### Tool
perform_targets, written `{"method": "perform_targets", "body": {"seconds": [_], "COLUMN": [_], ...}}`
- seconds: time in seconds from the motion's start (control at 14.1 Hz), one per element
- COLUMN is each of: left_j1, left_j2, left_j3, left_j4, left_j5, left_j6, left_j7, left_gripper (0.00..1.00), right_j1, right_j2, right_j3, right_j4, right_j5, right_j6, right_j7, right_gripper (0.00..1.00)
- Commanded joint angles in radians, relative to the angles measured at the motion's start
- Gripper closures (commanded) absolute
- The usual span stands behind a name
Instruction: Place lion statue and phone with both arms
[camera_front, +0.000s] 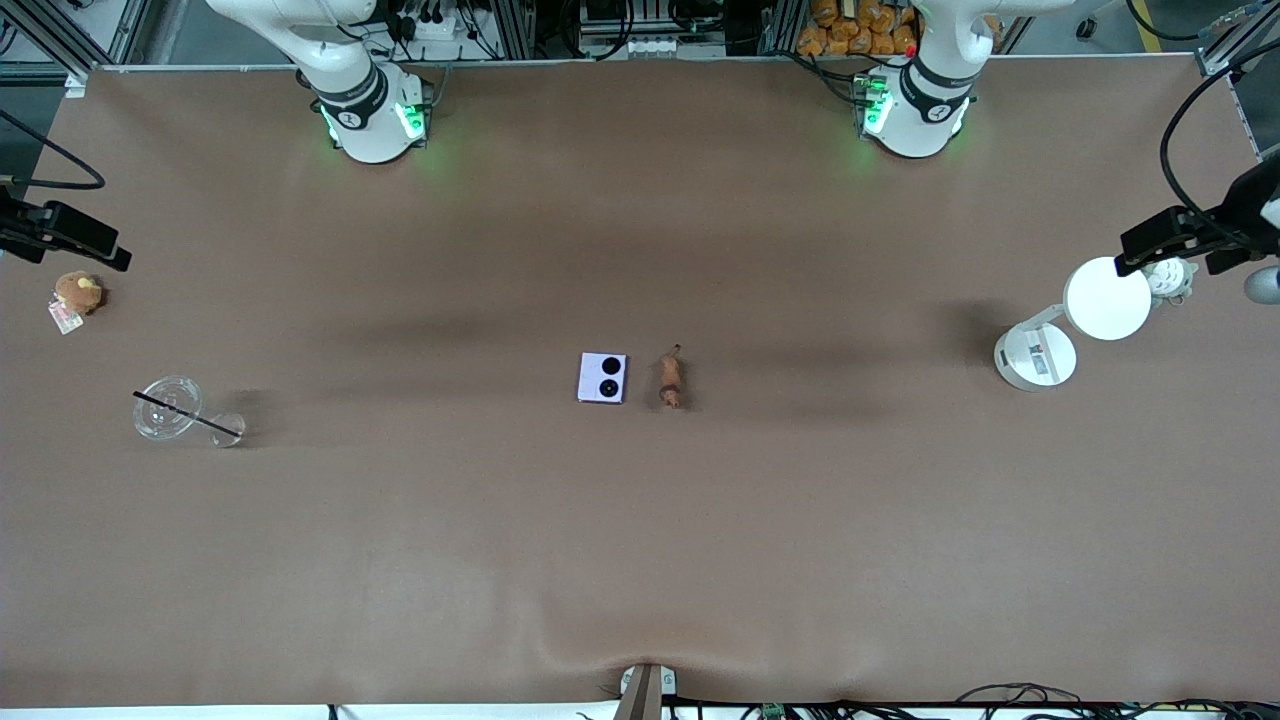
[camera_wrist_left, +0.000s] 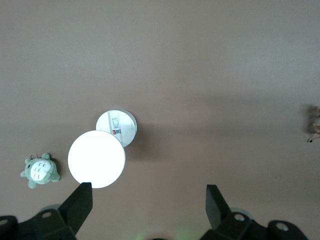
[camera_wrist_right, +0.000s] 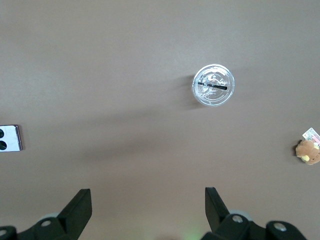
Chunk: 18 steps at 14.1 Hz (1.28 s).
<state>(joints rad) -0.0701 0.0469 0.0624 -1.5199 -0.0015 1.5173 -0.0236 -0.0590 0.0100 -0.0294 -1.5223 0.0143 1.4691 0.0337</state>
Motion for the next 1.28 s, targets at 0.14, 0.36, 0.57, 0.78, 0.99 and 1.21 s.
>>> {"method": "perform_targets", "body": {"seconds": [0.14,0.36,0.57,0.78,0.99,1.21], "left_j1": [-0.022,-0.120,-0.154,-0.186,-0.206,-0.241], "left_j2": [0.096,0.189,0.293,0.361,0.462,0.539], "left_j3": [-0.006,-0.019,-0.021,-0.023,-0.019,-0.026], "left_j4": [0.015,0.020,0.093,0.095,0.116,0.118], "left_j5": [-0.012,0.023,0.021,0.020,0.025,0.011], "left_j6": [-0.020,-0.016,0.009,0.093,0.158,0.240], "left_j7": [0.007,-0.002,0.007,0.007,0.010,-0.016], "left_gripper": [0.00,0.00,0.00,0.00,0.00,0.00], "right_j1": [-0.007,-0.002,-0.002,0.001,0.001,0.001], "right_j2": [-0.002,-0.002,-0.002,-0.002,-0.002,-0.002], "right_j3": [0.009,0.009,0.009,0.009,0.009,0.009], "right_j4": [-0.007,-0.007,-0.007,-0.007,-0.007,-0.007], "right_j5": [0.003,0.003,0.003,0.003,0.003,0.003], "right_j6": [-0.007,-0.009,-0.010,-0.010,-0.009,-0.010], "right_j7": [0.017,0.017,0.015,0.015,0.017,0.015], "right_gripper": [0.00,0.00,0.00,0.00,0.00,0.00]}}
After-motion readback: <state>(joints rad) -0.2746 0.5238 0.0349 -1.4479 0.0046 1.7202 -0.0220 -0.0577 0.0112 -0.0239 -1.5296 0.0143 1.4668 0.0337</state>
